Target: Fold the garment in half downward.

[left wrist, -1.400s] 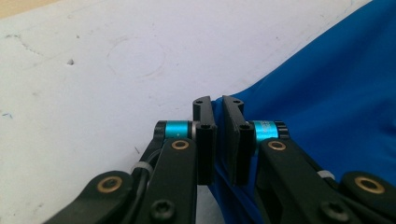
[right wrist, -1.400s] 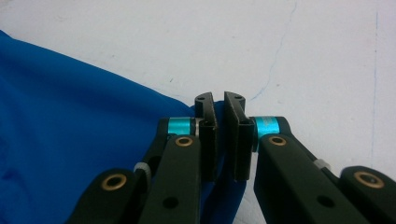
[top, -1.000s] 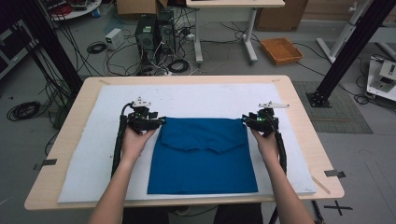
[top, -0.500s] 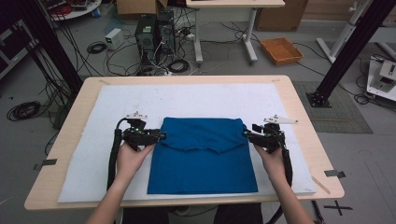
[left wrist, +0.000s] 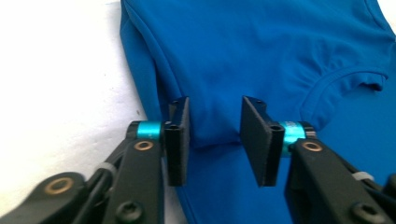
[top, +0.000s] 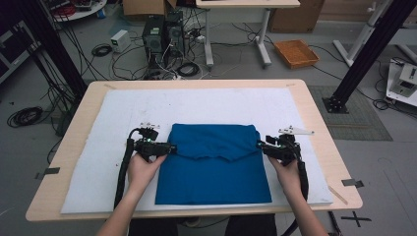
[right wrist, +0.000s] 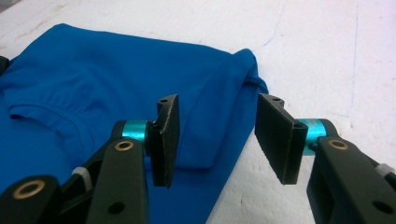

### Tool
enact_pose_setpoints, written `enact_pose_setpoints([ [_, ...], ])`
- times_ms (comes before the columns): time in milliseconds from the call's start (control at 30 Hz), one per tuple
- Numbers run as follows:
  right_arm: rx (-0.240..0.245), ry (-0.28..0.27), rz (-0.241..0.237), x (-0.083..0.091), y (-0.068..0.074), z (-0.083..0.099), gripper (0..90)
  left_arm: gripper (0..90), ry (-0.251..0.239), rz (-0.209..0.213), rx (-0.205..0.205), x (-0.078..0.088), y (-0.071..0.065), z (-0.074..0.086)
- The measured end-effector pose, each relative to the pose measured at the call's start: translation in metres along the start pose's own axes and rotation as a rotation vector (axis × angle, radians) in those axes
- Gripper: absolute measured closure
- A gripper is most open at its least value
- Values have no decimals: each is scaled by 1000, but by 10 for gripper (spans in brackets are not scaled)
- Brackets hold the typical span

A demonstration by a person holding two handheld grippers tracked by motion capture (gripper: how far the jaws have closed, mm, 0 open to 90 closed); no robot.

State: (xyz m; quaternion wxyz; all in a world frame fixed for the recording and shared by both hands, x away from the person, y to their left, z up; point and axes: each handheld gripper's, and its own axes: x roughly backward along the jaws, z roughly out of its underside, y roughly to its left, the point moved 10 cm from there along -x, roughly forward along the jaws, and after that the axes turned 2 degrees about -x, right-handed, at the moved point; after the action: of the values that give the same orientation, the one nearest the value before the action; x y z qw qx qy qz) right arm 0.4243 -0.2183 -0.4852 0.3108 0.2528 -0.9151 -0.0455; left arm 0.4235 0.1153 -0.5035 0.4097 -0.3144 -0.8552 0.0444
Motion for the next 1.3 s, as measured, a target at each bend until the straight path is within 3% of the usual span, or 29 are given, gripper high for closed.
enact_pose_setpoints([
  [333,-1,13,-4,-2,0,5,505,643,-19,-17,16,2,3,-2],
  [533,-8,13,-7,-2,-1,7,513,681,-15,-4,35,-1,4,0],
  [800,-31,33,0,-4,-3,10,621,820,-28,-8,3,-2,0,0],
  [1067,-39,112,4,-14,2,21,640,828,-39,1,-19,0,-4,-1],
  [1100,-32,120,4,-16,1,22,651,829,-39,1,-22,0,-4,-1],
  [1233,1,120,-1,-17,6,22,856,833,-51,2,-35,1,-6,-2],
  [1300,20,107,0,-15,9,19,889,839,-56,2,-49,4,-7,-3],
])
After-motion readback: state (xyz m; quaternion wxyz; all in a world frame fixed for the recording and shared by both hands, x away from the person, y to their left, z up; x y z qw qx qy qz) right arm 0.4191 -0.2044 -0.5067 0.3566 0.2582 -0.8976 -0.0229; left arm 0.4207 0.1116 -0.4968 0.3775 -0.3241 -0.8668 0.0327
